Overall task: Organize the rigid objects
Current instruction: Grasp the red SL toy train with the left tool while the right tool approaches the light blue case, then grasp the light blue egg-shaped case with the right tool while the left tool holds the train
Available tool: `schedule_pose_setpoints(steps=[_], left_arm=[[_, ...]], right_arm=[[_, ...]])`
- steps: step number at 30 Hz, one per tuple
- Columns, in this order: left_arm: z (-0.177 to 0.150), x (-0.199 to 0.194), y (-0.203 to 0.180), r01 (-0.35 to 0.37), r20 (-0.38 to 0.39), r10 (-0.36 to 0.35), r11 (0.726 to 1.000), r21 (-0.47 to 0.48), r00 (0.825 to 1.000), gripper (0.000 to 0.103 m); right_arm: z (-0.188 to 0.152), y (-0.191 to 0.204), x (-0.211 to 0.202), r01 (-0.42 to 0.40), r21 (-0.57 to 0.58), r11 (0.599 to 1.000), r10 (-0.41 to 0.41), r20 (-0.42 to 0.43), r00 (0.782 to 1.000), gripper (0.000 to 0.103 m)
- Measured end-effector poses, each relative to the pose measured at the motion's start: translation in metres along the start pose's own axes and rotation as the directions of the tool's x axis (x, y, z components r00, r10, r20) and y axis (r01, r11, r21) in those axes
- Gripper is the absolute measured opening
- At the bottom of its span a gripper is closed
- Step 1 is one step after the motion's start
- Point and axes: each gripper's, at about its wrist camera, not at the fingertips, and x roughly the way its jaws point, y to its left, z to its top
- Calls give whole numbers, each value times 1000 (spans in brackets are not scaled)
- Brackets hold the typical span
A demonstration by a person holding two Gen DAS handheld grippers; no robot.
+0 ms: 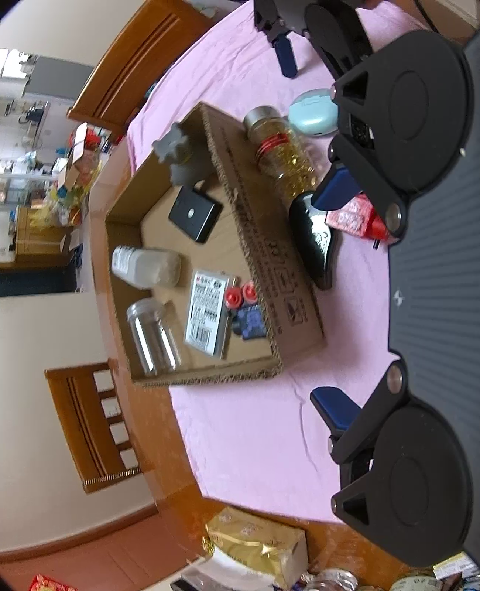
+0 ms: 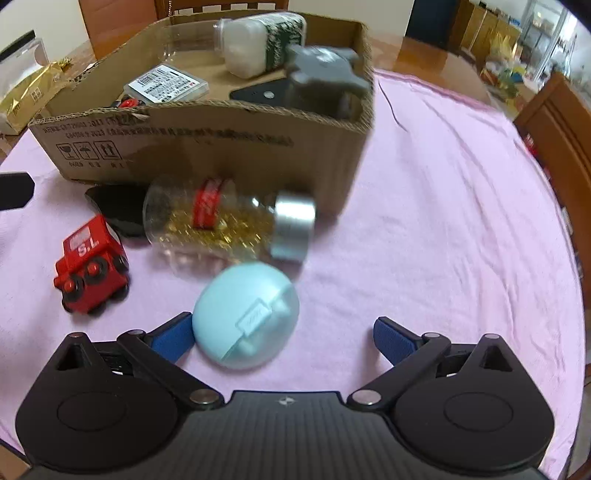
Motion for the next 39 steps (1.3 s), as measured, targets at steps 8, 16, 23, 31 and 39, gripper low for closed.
schedule_pose_setpoints(steps=[8, 16, 23, 31, 39], left_arm=[[-11, 18, -18, 98, -64, -93, 992, 84, 994, 101], [-23, 37, -36, 191, -118, -172, 966, 176, 978, 83], [-22, 48, -42, 239, -132, -214, 947, 214, 968, 58], [-21, 53, -38, 239, -131, -221, 961, 139, 966, 48], [-30, 47, -6, 124, -132, -120, 992, 18, 984, 48]], right_arm=[[-10, -14, -3, -38, -71, 997, 40, 23, 999, 103], [-12, -14, -4, -37, -68, 997, 40, 36, 999, 103], [-13, -13, -4, -35, -63, 997, 38, 43, 998, 103], [-13, -14, -4, -35, -63, 997, 38, 45, 998, 103], [-9, 10, -4, -65, -109, 992, 71, 51, 996, 103]])
